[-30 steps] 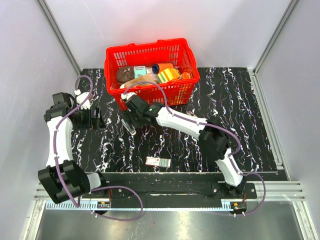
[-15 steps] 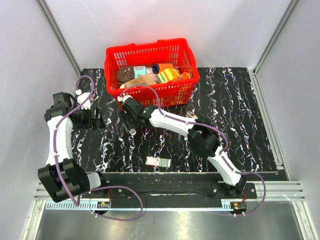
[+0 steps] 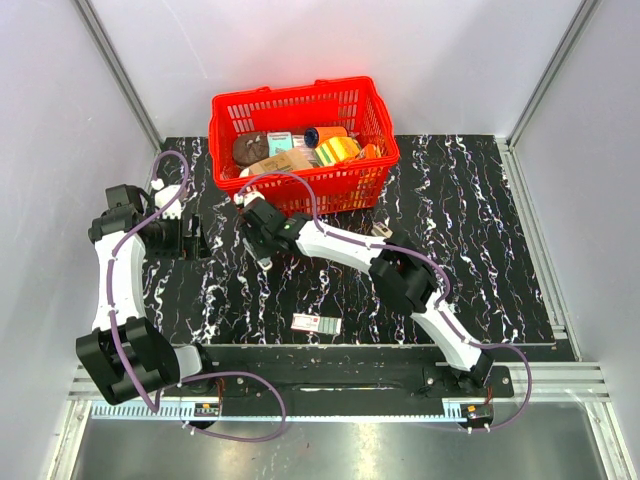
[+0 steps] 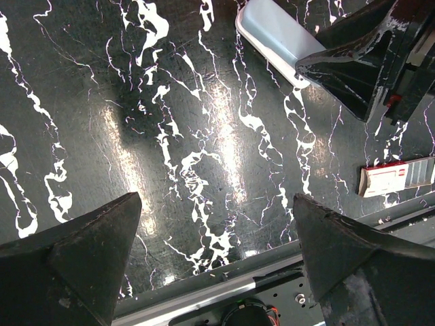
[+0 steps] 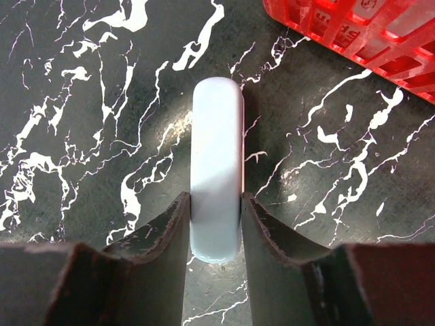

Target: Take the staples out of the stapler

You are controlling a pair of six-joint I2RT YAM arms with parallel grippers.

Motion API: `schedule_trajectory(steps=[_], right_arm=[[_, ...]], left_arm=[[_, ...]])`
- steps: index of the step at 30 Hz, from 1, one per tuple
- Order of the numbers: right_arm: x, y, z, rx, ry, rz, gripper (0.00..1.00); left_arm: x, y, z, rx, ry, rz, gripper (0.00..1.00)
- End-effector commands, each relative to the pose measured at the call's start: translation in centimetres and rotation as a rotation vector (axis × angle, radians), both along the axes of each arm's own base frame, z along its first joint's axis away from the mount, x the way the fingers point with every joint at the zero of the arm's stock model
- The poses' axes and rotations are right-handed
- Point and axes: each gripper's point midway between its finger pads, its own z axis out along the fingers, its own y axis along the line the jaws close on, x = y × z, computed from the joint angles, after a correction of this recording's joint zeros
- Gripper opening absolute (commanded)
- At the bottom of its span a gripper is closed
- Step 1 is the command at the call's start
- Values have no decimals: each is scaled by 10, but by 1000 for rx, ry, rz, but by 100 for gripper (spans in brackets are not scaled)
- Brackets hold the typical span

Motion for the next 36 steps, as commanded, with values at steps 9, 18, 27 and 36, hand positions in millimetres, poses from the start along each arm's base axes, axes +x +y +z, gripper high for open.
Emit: schedule_trajectory(steps=[9,18,27,36], right_arm=[[-11,4,-12,-25,-16,18,60],[-12,3,-7,21,-47,21,22],[-45,1,66,322,2,17,5],[-55,19,145,677,117,-85,0]], left_arm=[[-15,-8,17,4,-46,-53,99],[-38,-9,21,54,-52,-57,99],[-57,0,38,111,34,-11,99],[-22,-48,23,-214,-53,-223,99]])
